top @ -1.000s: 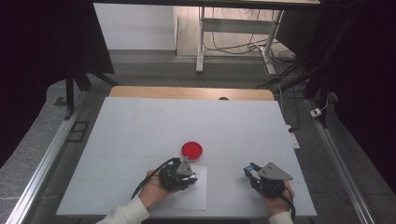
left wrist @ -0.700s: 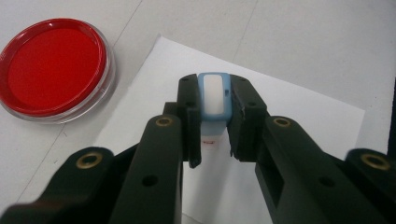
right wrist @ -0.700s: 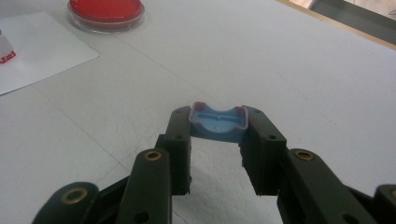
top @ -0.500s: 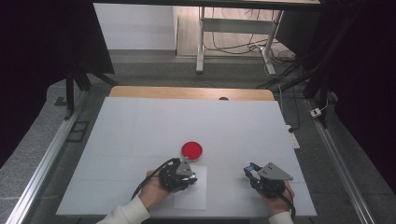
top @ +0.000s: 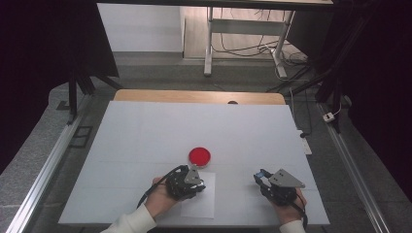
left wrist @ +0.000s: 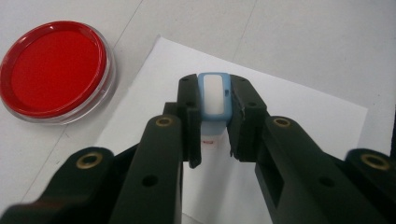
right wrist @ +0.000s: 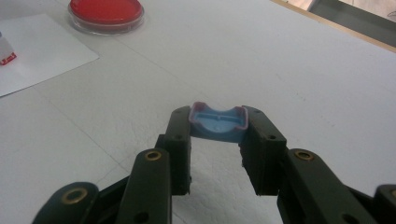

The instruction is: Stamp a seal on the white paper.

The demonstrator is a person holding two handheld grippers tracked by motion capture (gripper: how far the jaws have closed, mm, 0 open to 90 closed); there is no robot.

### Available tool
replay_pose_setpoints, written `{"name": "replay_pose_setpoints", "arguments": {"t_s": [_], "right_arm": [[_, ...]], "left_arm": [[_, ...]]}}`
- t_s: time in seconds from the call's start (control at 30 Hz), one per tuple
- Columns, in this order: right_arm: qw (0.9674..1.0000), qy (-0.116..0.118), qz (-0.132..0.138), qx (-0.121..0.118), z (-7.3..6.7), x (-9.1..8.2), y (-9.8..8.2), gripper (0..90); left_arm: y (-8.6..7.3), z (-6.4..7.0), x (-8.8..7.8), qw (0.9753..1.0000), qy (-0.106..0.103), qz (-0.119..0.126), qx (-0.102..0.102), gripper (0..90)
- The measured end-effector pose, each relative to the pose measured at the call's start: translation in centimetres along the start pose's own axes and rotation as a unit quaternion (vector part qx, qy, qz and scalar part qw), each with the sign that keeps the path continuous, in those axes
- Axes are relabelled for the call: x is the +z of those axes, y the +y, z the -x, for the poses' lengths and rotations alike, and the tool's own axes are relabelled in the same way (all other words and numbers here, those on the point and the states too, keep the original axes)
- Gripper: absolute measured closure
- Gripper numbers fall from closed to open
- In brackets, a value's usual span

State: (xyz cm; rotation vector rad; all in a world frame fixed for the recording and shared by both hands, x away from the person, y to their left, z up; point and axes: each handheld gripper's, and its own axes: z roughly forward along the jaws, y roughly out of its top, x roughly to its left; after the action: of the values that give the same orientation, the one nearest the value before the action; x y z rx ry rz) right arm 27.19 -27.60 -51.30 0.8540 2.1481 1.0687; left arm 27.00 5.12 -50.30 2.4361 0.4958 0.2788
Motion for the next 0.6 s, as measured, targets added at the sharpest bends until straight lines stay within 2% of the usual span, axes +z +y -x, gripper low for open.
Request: {"name": "replay_pose_setpoints", "arguments": {"t_s": [0.23, 0.33, 0.6], "right_arm": [[1.0000, -0.001, -0.002, 0.001, 0.1, 0.0, 0.0, 64.3], [1.0000, -0.001, -0.002, 0.001, 0.1, 0.0, 0.0, 64.3], [1.0000, -0.001, -0.002, 0.001, 0.1, 0.0, -0.1, 64.3]], "left_arm": [[0.0, -0.2, -0.1, 1.0000, -0.005, 0.003, -0.004, 76.5], [0.0, -0.4, -0.5, 0.9997, -0.014, 0.016, -0.011, 76.3], [0.4, -0.4, -1.7, 0.9986, -0.017, 0.047, -0.017, 76.2]]}}
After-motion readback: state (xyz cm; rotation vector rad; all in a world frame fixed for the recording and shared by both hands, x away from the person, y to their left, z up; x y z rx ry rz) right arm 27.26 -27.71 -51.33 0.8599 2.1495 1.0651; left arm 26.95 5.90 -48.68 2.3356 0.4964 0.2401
